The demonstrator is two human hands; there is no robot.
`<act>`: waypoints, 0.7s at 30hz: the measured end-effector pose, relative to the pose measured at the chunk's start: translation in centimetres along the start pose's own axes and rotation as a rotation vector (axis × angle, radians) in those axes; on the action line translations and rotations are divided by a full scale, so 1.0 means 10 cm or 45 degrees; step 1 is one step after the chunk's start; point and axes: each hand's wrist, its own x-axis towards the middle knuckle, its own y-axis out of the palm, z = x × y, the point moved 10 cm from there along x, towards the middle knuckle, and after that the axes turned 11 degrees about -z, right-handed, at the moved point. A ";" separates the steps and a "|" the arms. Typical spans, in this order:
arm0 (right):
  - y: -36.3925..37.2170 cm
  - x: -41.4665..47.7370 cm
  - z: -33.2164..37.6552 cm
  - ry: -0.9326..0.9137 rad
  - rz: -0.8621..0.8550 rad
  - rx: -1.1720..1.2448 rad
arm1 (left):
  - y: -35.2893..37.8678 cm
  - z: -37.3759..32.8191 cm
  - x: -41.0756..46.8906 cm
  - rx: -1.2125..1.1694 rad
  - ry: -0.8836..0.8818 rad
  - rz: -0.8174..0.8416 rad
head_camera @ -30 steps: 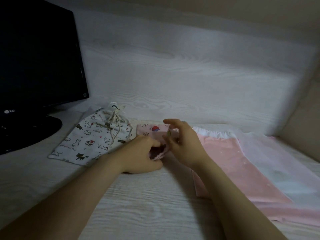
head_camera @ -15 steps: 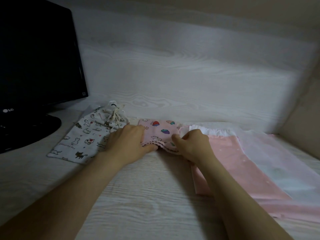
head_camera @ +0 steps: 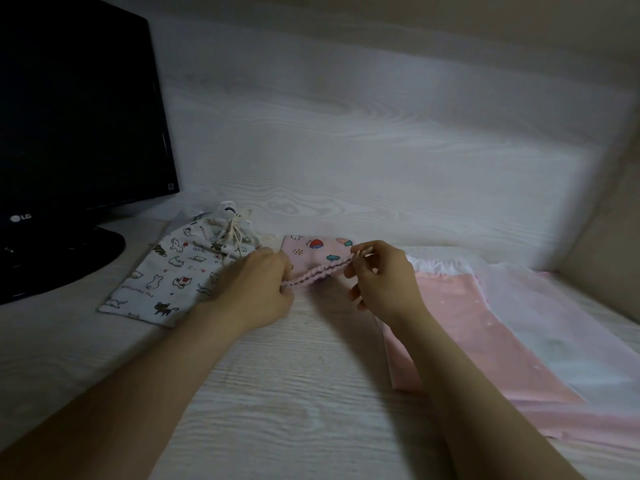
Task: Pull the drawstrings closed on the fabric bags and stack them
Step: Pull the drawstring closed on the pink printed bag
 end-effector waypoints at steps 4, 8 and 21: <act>-0.06 0.04 0.02 -0.038 -0.086 0.001 | -0.13 0.11 0.03 0.121 -0.101 -0.136; -0.10 0.05 -0.05 0.070 -0.138 0.151 | -0.12 0.12 0.02 0.165 -0.111 -0.151; -0.22 0.11 -0.26 0.321 -0.274 0.485 | -0.15 0.20 0.14 -0.479 -0.165 -0.345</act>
